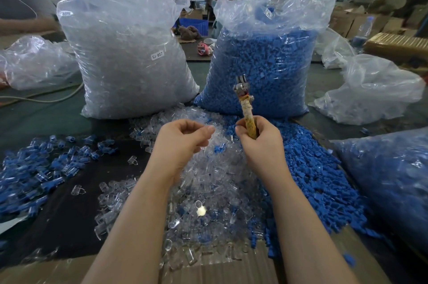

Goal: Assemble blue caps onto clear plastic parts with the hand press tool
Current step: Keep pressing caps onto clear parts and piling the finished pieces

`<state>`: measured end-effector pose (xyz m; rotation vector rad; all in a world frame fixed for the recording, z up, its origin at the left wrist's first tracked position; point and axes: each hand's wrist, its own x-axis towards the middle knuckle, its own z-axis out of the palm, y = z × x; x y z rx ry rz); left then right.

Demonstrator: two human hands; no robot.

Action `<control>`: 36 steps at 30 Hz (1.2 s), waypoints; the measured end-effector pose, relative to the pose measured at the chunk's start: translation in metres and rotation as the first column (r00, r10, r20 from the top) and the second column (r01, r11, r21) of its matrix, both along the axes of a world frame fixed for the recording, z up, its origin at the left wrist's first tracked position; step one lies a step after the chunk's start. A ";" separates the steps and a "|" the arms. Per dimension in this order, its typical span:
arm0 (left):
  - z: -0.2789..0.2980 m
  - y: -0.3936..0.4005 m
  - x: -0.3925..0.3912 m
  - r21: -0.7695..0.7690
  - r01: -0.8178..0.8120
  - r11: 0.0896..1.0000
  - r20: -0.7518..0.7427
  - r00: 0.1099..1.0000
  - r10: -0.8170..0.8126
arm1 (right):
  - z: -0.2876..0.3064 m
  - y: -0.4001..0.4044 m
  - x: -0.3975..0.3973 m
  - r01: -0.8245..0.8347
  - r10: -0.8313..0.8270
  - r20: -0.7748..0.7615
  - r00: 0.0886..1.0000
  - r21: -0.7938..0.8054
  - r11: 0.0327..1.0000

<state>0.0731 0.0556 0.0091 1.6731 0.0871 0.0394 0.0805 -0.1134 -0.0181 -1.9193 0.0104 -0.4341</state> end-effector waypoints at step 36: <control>0.006 -0.018 -0.002 -0.459 -0.073 0.886 -0.131 0.991 0.014 | 0.006 0.013 -0.010 -0.108 0.098 0.112 0.989 0.095 0.990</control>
